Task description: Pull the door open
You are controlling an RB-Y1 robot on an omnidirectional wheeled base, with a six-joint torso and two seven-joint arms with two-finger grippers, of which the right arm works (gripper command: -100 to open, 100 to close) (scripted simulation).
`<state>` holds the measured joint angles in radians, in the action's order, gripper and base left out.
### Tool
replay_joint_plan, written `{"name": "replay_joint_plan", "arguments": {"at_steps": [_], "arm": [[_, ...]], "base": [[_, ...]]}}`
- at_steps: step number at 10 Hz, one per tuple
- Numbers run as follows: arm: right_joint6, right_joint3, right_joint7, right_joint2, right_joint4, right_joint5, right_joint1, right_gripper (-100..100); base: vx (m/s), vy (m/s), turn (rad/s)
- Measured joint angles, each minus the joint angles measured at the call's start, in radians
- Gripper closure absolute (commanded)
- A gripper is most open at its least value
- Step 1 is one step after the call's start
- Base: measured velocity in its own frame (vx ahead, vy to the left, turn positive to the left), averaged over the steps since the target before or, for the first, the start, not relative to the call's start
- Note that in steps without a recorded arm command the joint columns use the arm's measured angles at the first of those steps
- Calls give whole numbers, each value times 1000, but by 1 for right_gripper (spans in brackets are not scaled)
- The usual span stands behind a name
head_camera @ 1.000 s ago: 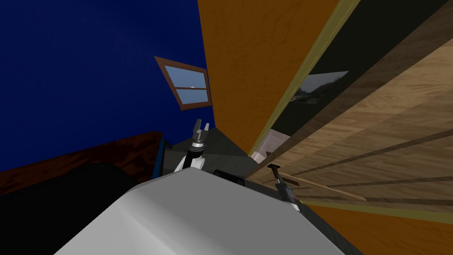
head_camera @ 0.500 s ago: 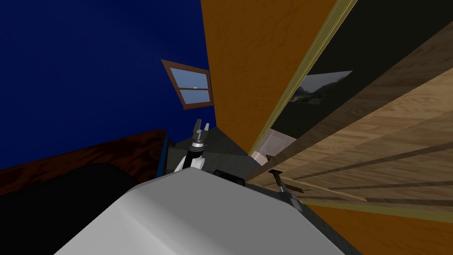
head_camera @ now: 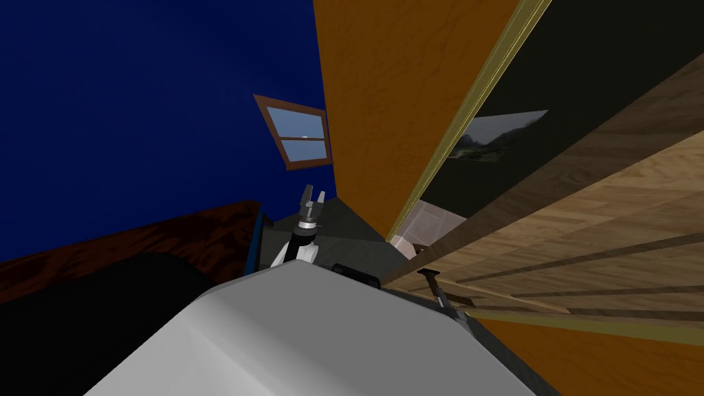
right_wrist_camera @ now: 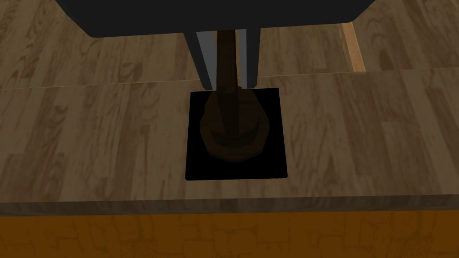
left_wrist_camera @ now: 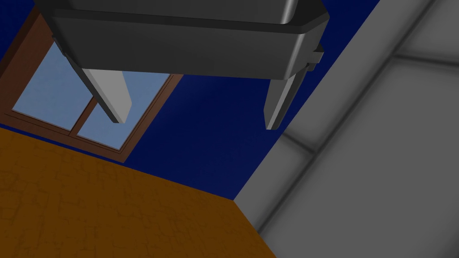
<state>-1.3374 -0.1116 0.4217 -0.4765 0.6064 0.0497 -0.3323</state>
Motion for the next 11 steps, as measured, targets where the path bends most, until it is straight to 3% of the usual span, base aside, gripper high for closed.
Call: {"name": "replay_joint_plan", "arguments": {"at_steps": [1,4,6,9,11], "arm": [[-10,-4,-3,-7,20,-6,-23,100],[-69,-24,-13,-14,7,-28,-42,100],[-86,-41,-17,-20,44,-45,-78,100],[-115,-53,-20,-23,31,-58,-80,100],[-133,-57,-22,-22,16,-62,-76,100]], "base": [[44,1,-42],[-39,-47,6],[-115,-94,24],[-161,-53,125],[-56,-6,-8]]}}
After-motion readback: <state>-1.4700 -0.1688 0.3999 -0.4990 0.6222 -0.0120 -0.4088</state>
